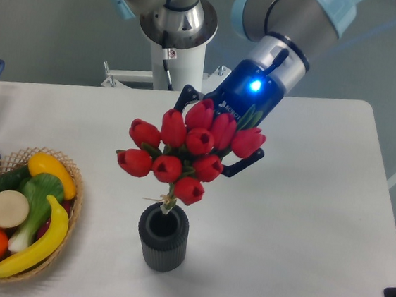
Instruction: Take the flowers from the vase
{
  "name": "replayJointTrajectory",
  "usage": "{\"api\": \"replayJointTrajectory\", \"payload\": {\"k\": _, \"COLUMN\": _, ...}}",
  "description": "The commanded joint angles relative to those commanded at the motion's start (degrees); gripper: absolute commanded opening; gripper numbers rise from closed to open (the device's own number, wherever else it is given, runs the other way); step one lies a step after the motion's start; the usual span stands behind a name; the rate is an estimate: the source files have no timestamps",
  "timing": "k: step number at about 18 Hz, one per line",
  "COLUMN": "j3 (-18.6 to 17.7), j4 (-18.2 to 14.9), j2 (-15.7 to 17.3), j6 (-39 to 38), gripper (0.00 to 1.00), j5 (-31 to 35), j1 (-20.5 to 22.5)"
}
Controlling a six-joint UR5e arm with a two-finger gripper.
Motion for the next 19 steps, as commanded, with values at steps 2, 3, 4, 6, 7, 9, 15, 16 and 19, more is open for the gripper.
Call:
{"api": "replayJointTrajectory", "payload": {"k": 2, "j3": 0.62, "j4": 0.0, "j2": -0.09, "j6": 0.17, "gripper": 0.56, "j5": 0.0, "j1": 0.97}}
{"api": "replayJointTrajectory", "payload": {"k": 3, "j3": 0.71, "j4": 0.0, "j2": -0.09, "j6": 0.35, "gripper": 0.56, "j5": -0.09, "j1": 1.06}}
{"api": "replayJointTrajectory", "payload": {"k": 4, "j3": 0.71, "j4": 0.0, "j2": -0.18, "j6": 0.53, "gripper": 0.56, "j5": -0.09, "j1": 1.32}}
{"api": "replayJointTrajectory", "payload": {"k": 6, "j3": 0.97, "j4": 0.0, "j2": -0.18, "j6": 0.53, "gripper": 0.56, "j5": -0.35, "j1": 2.11}}
{"api": "replayJointTrajectory", "payload": {"k": 7, "j3": 1.06, "j4": 0.0, "j2": -0.26, "j6": 0.53, "gripper": 0.56, "j5": -0.7, "j1": 2.37}}
{"api": "replayJointTrajectory", "payload": {"k": 9, "j3": 1.15, "j4": 0.0, "j2": -0.26, "j6": 0.62, "gripper": 0.56, "j5": -1.66, "j1": 3.25}}
{"api": "replayJointTrajectory", "payload": {"k": 15, "j3": 0.8, "j4": 0.0, "j2": -0.26, "j6": 0.62, "gripper": 0.56, "j5": -2.2, "j1": 3.87}}
{"api": "replayJointTrajectory", "payload": {"k": 16, "j3": 0.71, "j4": 0.0, "j2": -0.26, "j6": 0.62, "gripper": 0.56, "j5": -2.2, "j1": 3.96}}
{"api": "replayJointTrajectory", "payload": {"k": 19, "j3": 0.62, "j4": 0.0, "j2": -0.18, "j6": 0.62, "gripper": 0.56, "j5": -2.2, "j1": 4.49}}
